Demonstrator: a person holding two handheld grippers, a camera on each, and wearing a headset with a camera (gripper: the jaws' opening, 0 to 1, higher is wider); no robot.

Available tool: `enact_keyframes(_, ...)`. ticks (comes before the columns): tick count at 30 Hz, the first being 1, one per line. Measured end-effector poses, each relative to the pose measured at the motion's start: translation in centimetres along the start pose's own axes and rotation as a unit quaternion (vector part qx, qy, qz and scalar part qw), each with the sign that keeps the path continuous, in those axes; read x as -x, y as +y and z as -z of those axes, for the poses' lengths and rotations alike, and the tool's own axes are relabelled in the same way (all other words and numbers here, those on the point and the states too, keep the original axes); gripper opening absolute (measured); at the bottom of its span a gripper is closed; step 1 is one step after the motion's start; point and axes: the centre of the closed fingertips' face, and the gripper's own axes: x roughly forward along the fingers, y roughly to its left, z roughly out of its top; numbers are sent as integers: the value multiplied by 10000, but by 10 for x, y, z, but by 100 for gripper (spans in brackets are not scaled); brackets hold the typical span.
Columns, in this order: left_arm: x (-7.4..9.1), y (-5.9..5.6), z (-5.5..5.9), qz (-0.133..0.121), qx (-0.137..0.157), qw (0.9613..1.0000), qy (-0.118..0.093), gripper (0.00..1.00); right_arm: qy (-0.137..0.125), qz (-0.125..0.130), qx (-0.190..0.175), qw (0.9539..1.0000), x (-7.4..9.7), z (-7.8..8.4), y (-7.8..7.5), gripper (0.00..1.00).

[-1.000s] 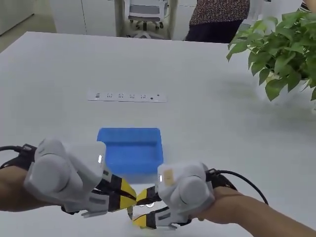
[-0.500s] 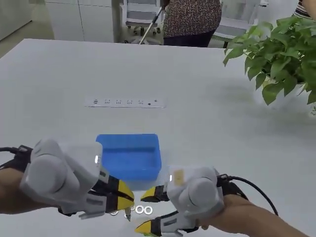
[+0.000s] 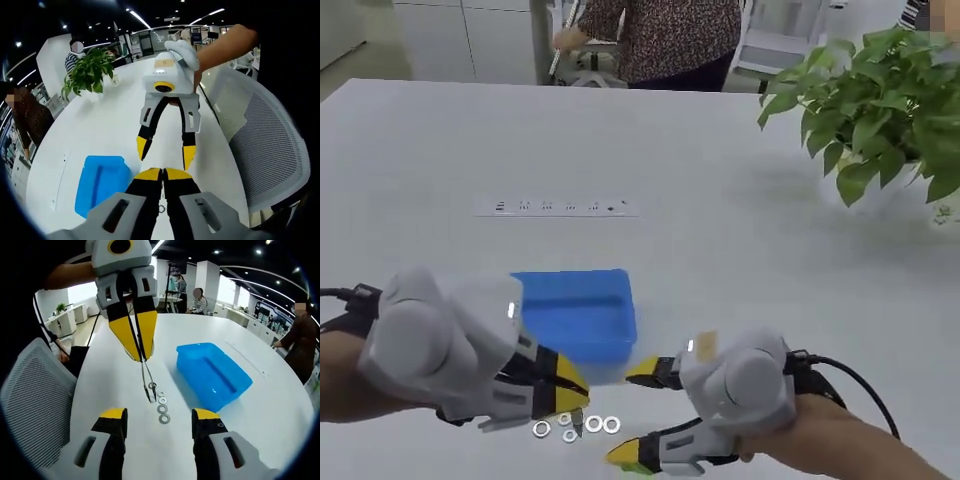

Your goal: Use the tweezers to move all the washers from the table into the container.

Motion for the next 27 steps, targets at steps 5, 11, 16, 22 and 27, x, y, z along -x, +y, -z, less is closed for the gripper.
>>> enact_keyframes(5, -6, 5, -5, 32, -29, 10000, -31, 5, 1, 124, -149, 9998, 6, 5, -5, 61)
enact_keyframes(11, -11, 9, -9, 91, -74, 9999, -65, 5, -22, 239, -228, 9995, 12, 8, -9, 67)
enact_keyframes(16, -16, 12, -11, 133, -94, 9998, -78, 5, -133, 395, -268, 9988, 17, 6, -15, 77)
enact_keyframes(22, -20, 13, -13, 184, -93, 9997, -110, 5, -127, 471, -399, 9980, 18, 8, -18, 90)
enact_keyframes(27, -23, 12, -13, 243, -79, 9996, -112, 5, -162, 522, -443, 9975, 18, 7, -20, 100)
